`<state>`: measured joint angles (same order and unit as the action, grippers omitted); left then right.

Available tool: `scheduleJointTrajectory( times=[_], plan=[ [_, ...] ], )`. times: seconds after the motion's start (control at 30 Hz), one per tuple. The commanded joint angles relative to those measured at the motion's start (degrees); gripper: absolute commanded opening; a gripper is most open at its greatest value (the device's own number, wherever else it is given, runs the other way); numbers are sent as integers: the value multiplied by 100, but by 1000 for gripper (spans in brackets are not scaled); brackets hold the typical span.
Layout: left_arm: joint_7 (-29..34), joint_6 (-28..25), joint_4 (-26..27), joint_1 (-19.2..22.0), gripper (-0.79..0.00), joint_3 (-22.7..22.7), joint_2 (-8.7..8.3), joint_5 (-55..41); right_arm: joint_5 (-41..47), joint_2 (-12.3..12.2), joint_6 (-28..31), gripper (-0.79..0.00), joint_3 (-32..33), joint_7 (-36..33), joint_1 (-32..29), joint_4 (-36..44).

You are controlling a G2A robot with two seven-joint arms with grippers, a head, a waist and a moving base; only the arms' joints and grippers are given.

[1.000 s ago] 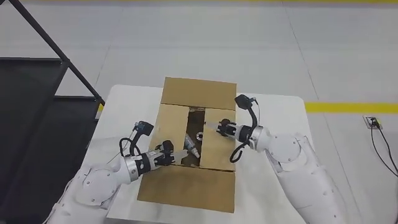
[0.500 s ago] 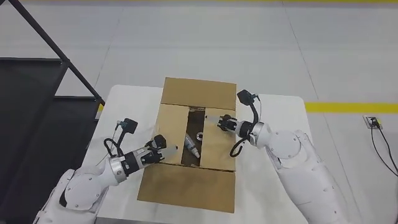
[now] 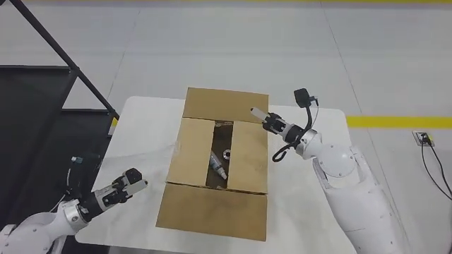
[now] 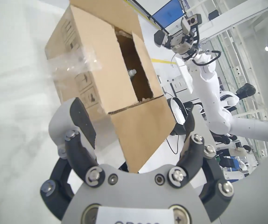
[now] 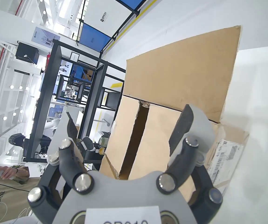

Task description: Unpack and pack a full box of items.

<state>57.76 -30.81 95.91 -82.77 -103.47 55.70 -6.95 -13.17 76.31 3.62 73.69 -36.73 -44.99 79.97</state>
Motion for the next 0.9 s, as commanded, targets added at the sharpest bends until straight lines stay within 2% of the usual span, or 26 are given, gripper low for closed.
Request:
scheduleJointTrajectory(
  times=[0.0, 0.1, 0.23, 0.33, 0.47, 0.57, 0.73, 0.87],
  plan=[
    [608, -68, -220, -12, 0, 6, -43, -236, 0, 0, 0, 0, 0, 1, 0, 0],
    [1395, -109, -471, 90, 0, 171, -103, -307, 133, 3, 1, 0, 45, 144, -32, -45],
    [1761, 189, -527, 262, 0, 616, -182, -323, 317, 30, 10, 0, 150, 746, 178, -489],
    [1957, 384, -498, 392, 0, 983, -271, -462, 395, 66, 7, 0, 91, 946, 488, -1021],
    [1971, 398, -386, 535, 0, 1486, -397, -557, 475, 140, 63, 0, -91, 1149, 972, -1857],
    [1833, 260, -352, 602, 0, 1744, -490, -595, 382, 229, -9, 0, -295, 1636, 1319, -2519],
    [1602, 30, -448, 675, 0, 1822, -634, -1073, 476, 406, 91, 0, -656, 1786, 1865, -3634],
    [1492, -80, -502, 678, 0, 1769, -729, -1625, 718, 527, 403, 0, -821, 1507, 2202, -4319]
  ],
)
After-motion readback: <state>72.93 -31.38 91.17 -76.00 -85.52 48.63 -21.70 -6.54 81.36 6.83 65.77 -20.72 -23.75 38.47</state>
